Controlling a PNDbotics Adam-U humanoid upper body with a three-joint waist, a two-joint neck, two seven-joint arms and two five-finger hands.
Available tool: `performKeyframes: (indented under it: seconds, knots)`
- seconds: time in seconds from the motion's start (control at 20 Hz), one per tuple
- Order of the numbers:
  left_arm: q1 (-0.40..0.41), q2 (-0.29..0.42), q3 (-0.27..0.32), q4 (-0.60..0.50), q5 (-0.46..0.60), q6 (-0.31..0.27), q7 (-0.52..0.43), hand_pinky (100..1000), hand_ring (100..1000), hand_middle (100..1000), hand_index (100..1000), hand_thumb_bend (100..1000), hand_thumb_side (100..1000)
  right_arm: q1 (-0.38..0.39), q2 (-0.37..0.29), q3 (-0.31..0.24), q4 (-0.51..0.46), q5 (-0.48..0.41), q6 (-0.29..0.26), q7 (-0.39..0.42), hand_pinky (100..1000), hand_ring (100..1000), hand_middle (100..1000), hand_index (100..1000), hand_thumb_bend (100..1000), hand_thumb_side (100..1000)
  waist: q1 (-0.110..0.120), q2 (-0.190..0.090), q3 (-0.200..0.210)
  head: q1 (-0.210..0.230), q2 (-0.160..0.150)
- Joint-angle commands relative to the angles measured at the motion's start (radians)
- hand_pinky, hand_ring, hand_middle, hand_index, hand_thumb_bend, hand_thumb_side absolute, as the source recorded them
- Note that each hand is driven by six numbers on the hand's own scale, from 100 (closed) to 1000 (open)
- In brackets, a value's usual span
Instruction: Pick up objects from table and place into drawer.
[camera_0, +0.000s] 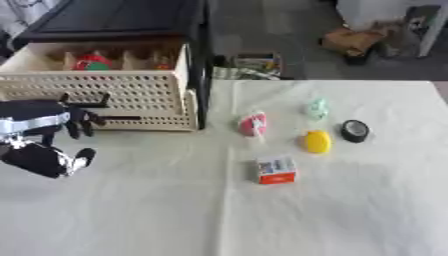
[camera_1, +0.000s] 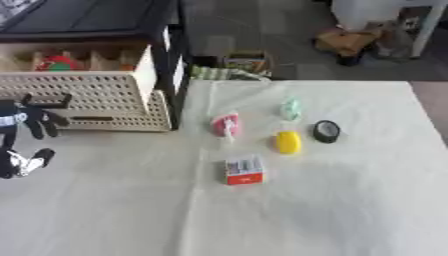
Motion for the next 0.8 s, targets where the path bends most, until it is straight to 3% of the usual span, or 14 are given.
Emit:
performKeyframes:
  seconds: [0.05,0.8]
  knots:
    - [-0.023,0.016,0.009,0.007,0.004,0.003,0.007,467,728,735,939,105,408,-0.008,-0.020,-0.012,-0.016,-0.001,-0.001,0.000,726,668,554,747,439,759,0.001,-0.016,-0.002,0.002,-0.012]
    - [-0.083,-0.027,0.004,0.090,0.005,0.017,0.049,401,659,665,880,105,408,-0.006,-0.016,-0.016,-0.016,-0.001,0.001,0.000,724,666,550,746,439,759,0.005,-0.009,-0.009,0.006,-0.027]
